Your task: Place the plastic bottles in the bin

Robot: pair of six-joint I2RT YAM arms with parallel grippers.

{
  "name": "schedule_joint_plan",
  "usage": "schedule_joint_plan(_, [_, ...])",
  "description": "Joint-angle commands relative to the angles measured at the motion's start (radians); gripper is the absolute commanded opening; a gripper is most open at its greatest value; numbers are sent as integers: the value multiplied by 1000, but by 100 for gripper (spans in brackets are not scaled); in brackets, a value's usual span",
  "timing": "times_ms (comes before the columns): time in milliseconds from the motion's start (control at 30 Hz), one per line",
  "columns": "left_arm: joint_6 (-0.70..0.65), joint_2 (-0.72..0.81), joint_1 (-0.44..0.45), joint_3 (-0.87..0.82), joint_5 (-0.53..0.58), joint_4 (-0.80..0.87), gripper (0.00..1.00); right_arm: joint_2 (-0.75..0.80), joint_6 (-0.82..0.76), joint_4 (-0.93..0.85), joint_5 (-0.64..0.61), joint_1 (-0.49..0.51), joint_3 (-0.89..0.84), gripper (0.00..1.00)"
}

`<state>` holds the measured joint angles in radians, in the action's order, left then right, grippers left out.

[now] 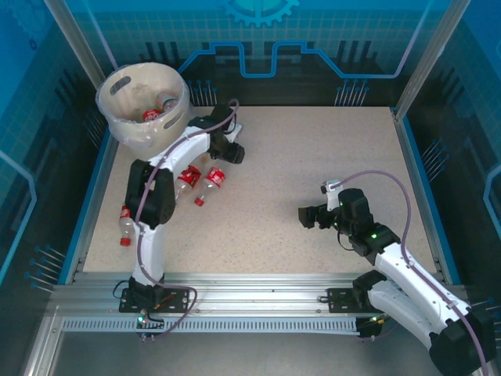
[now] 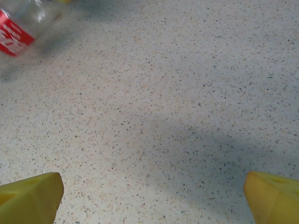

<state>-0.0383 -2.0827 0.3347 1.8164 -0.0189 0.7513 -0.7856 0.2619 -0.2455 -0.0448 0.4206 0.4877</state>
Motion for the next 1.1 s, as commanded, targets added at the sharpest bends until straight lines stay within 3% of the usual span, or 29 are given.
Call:
schedule_joint_plan(0, [41,164,1,-2,-142,-90,47,-4,-7,17,-9,12,-8,100])
schedule_joint_plan(367, [145,446,-65,-48,-230,-385,36,-18,-10,19,-6,12,5,100])
schedule_joint_plan(567, [318,593,-220,-174,-238,-719,27,-10,-19,5,-12,11,12,100])
schedule_joint_plan(733, [416,652,-357,-235,-157,-909,18,-16,-22,3,-7,10,20,100])
schedule_joint_plan(1067, [878,573,-636,-295,-201,-1212,14,-26,-30,-6,-3,10,40,100])
